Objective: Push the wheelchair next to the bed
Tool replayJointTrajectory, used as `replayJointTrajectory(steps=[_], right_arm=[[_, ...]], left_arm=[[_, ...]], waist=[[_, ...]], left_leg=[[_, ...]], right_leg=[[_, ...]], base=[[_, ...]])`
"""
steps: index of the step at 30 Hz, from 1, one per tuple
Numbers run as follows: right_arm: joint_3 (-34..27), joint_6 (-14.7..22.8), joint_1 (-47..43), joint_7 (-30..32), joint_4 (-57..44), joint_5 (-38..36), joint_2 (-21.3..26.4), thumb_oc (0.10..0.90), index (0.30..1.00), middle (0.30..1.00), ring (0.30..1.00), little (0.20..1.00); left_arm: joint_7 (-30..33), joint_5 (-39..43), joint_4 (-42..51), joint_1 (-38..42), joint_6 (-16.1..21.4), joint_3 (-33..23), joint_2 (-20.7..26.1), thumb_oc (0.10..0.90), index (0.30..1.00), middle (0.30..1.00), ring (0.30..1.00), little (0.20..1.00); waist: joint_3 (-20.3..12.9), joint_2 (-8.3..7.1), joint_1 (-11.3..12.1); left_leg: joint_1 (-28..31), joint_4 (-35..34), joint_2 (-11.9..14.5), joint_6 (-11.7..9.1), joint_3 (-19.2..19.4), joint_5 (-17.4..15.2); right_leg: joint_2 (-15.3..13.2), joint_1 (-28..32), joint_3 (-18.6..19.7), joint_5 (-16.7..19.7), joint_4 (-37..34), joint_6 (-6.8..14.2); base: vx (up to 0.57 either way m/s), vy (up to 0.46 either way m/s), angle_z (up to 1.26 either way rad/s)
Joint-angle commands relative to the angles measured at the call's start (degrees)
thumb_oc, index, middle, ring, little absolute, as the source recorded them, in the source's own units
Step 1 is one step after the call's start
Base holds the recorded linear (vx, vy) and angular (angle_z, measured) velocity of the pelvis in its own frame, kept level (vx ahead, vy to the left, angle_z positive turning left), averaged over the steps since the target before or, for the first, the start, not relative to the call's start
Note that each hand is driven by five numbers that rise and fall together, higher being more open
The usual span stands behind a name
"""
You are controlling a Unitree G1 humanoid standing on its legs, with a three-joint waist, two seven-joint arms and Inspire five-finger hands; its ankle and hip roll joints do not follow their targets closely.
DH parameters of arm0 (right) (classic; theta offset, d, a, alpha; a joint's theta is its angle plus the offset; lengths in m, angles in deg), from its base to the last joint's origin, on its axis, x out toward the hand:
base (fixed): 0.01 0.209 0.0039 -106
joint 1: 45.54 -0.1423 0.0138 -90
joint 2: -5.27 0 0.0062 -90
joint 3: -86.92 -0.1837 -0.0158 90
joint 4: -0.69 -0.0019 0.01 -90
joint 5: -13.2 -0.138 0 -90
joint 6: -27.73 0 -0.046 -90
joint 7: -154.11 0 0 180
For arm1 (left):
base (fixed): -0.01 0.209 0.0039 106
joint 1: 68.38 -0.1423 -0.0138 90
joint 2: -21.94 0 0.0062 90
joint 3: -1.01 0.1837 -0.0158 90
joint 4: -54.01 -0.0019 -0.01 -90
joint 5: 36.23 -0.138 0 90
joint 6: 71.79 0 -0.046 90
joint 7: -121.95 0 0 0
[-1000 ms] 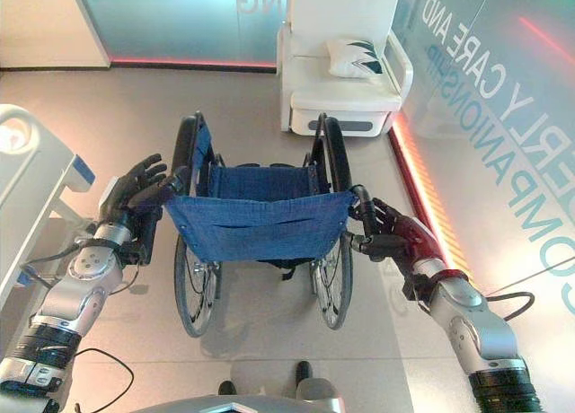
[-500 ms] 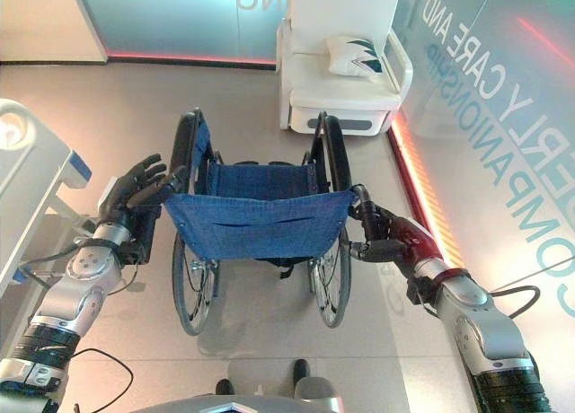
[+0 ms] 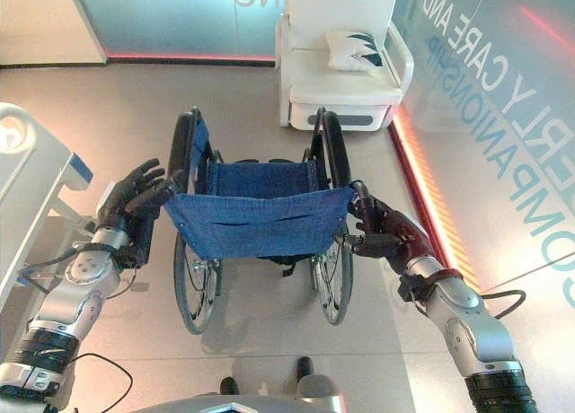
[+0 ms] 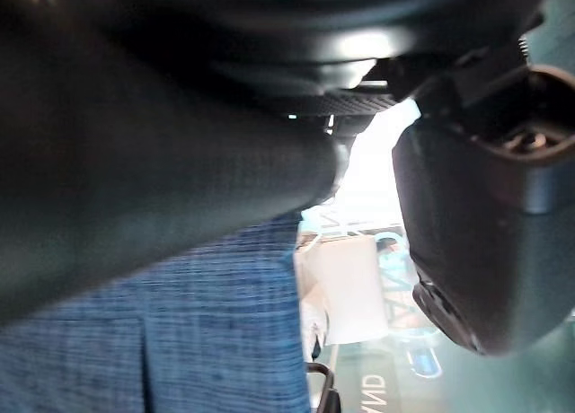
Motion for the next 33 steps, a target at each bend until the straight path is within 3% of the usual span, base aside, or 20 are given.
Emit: replayJointTrajectory(steps=[1,5,8,10,13,17,28,33], right_arm=[[-1.39,13.59,-6.52,2.07,-9.28,-1.61,-1.08,0.800,0.900,0.900,0.900,0.900],[-1.38,14.48,-6.74,2.98,-9.12,-0.34,-2.01,0.800,0.900,0.900,0.900,0.900],[-0.82,10.86,-6.53,-0.23,-8.54,0.94,-1.68,0.800,0.900,0.900,0.900,0.900],[0.47,6.26,-6.18,-8.10,-7.88,1.82,-0.05,0.800,0.900,0.900,0.900,0.900],[2.00,6.34,-5.98,-11.96,-7.23,1.25,2.34,0.800,0.900,0.900,0.900,0.900],[4.09,9.54,-8.93,-13.09,-5.13,-1.43,5.48,0.800,0.900,0.900,0.900,0.900],[2.68,9.63,-9.88,-14.80,-6.78,-1.01,5.44,0.800,0.900,0.900,0.900,0.900],[2.67,8.91,-11.87,-13.79,-6.38,-4.74,5.11,0.800,0.900,0.900,0.900,0.900]], left_arm=[[-0.29,-1.08,0.32,3.48,7.38,-2.85,-0.32,0.800,0.900,0.900,0.900,0.900],[0.00,-1.39,0.77,2.92,7.13,-2.89,-1.01,0.800,0.900,0.900,0.900,0.900],[0.02,-1.47,1.03,2.74,6.98,-3.10,-0.96,0.800,0.900,0.900,0.900,0.900],[-0.41,-1.27,1.29,2.70,6.70,-3.56,-0.55,0.800,0.900,0.900,0.900,0.900],[-1.02,-0.66,1.72,2.51,6.56,-3.76,0.35,0.800,0.900,0.900,0.900,0.900],[-1.61,-0.27,0.50,3.08,7.61,-2.94,1.01,0.800,0.900,0.900,0.900,0.900],[-1.66,-1.49,1.41,1.91,7.71,-3.65,-0.14,0.800,0.900,0.900,0.900,0.900],[-2.14,-1.30,0.74,2.21,8.11,-3.45,-0.50,0.800,0.900,0.900,0.900,0.900]], waist=[[-3.89,0.42,0.34],[-3.95,0.78,0.58],[-3.97,0.80,0.70],[-3.92,0.61,0.91],[-3.89,0.27,1.24],[-3.80,-0.22,2.03],[-3.77,-0.20,2.44],[-3.58,-0.42,2.88]], left_leg=[[-1.89,1.68,-3.00,0.80,0.14,-3.26],[-1.80,1.51,-3.02,0.71,-0.06,-3.20],[-1.89,1.42,-3.08,0.65,-0.25,-3.07],[-1.96,1.34,-3.09,0.51,-0.45,-2.88],[-2.02,1.31,-3.13,0.38,-0.85,-2.74],[-1.99,1.07,-3.21,0.08,-1.58,-2.54],[-2.15,0.84,-3.11,-0.15,-2.11,-2.59],[-2.13,0.93,-3.09,-0.17,-2.38,-2.69]], right_leg=[[2.21,-1.39,-2.84,-5.20,6.90,0.52],[2.14,-1.24,-3.05,-5.25,6.77,0.49],[2.06,-1.22,-3.23,-5.24,6.72,0.53],[1.95,-1.13,-3.55,-5.24,6.67,0.54],[1.87,-0.91,-3.94,-5.20,6.55,0.52],[1.80,-0.50,-4.77,-5.03,6.27,0.57],[1.72,-0.27,-5.35,-5.14,5.85,0.64],[1.62,0.05,-5.89,-5.27,5.78,0.57]], base=[[0.01,0.008,0.03],[0.00,0.004,0.02],[0.00,0.000,0.00],[0.00,0.000,0.00],[0.00,-0.013,0.04],[0.00,-0.025,0.09],[0.00,-0.002,0.01],[0.00,0.000,0.00]])
